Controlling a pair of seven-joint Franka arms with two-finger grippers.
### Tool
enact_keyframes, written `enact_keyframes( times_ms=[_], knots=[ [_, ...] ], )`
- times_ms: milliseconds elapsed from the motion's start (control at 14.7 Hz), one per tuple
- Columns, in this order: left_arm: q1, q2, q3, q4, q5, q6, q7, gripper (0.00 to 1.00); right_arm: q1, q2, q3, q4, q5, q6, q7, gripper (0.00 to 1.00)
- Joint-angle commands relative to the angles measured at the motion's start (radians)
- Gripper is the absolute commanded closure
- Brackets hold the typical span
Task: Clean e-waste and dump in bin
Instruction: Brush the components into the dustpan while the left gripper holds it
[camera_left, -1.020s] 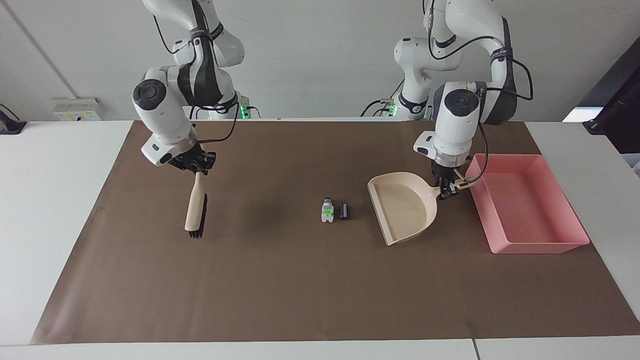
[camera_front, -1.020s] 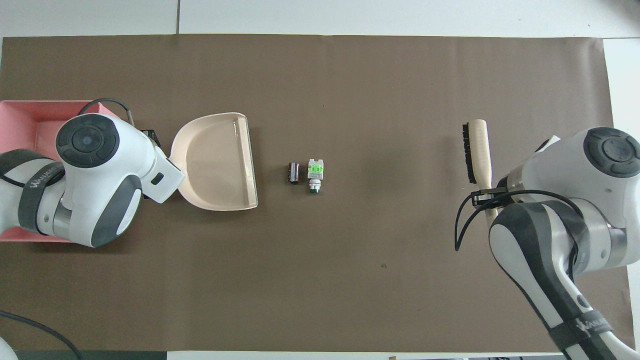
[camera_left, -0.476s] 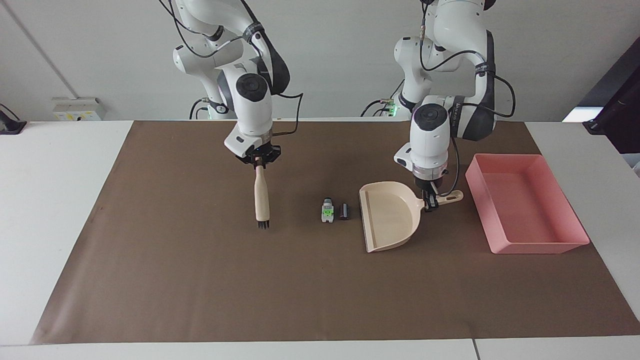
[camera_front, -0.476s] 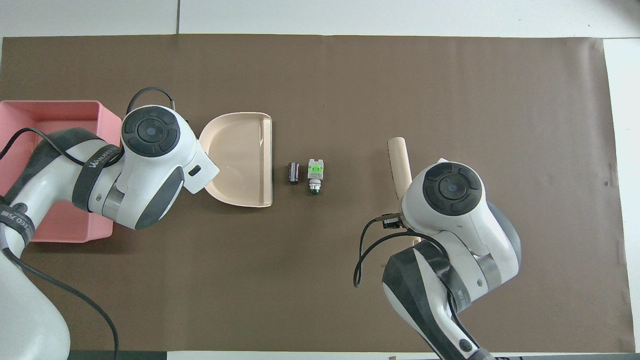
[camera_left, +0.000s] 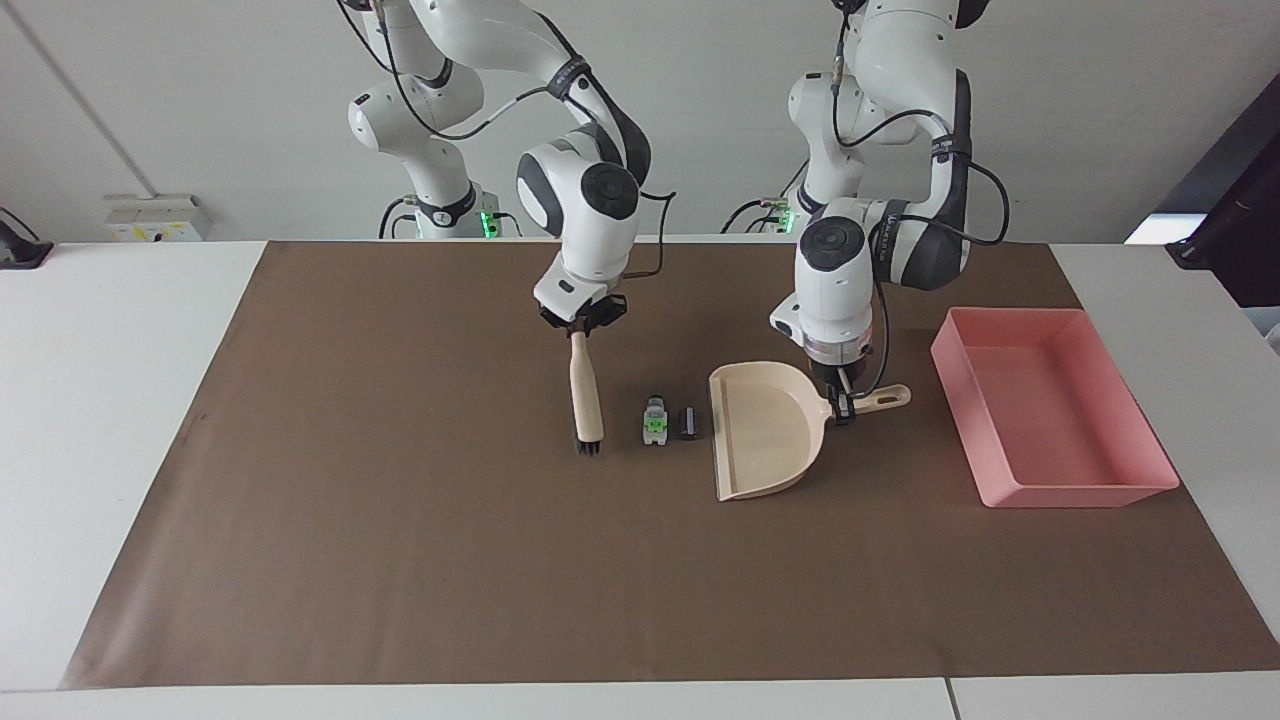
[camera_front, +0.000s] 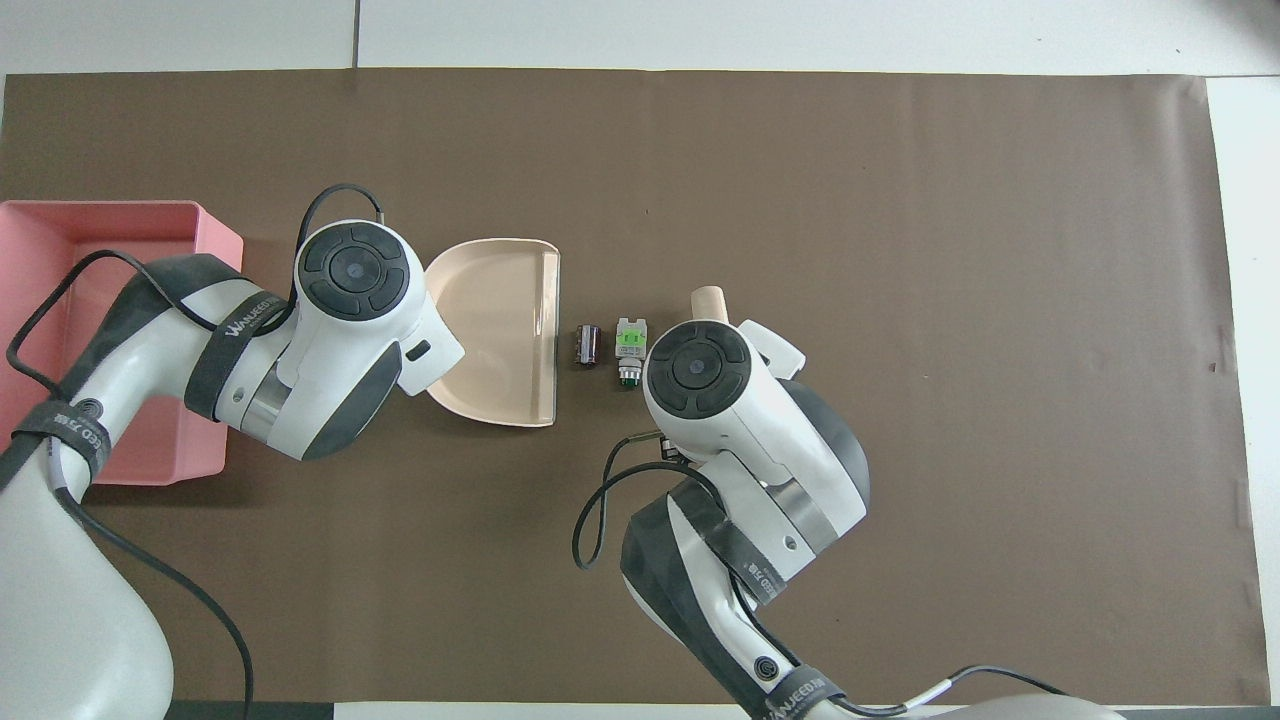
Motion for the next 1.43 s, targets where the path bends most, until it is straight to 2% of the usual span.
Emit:
enact_keyframes(
  times_ms=[0, 272, 544, 680, 816, 1020, 1088, 1360],
  knots=[
    [-0.032, 0.005, 0.011, 0.015, 0.043, -0.057, -0.011, 1.0, 0.043, 0.062, 0.001, 0.055, -0.023, -0.019, 0.066, 1.0],
    [-0.042, 0.002, 0.01, 0.011, 0.043, -0.057, -0.011, 1.0, 0.068, 0.09, 0.003, 0.059, -0.023, 0.025, 0.117, 1.0],
    [-0.044, -0.002, 0.01, -0.002, 0.045, -0.05, -0.014, 1.0, 0.097, 0.113, 0.016, 0.063, 0.019, 0.131, 0.123, 1.0],
    [-0.042, -0.004, 0.01, -0.009, 0.045, -0.042, -0.011, 1.0, 0.097, 0.118, 0.044, 0.081, 0.09, 0.179, 0.1, 1.0],
    [-0.039, -0.007, 0.007, -0.023, 0.045, -0.028, -0.01, 1.0, 0.1, 0.133, 0.069, 0.07, 0.162, 0.296, 0.077, 1.0],
    [-0.036, -0.018, 0.01, -0.06, 0.043, 0.008, -0.008, 1.0, 0.101, 0.144, 0.078, 0.079, 0.413, 0.398, -0.076, 1.0],
    [-0.035, -0.019, 0.007, -0.069, 0.043, 0.021, -0.008, 1.0, 0.103, 0.147, 0.078, 0.078, 0.459, 0.427, -0.118, 1.0],
    [0.005, -0.024, 0.007, -0.097, 0.031, 0.059, 0.012, 1.0, 0.1, 0.145, 0.078, 0.089, 0.475, 0.438, -0.114, 1.0]
  ],
)
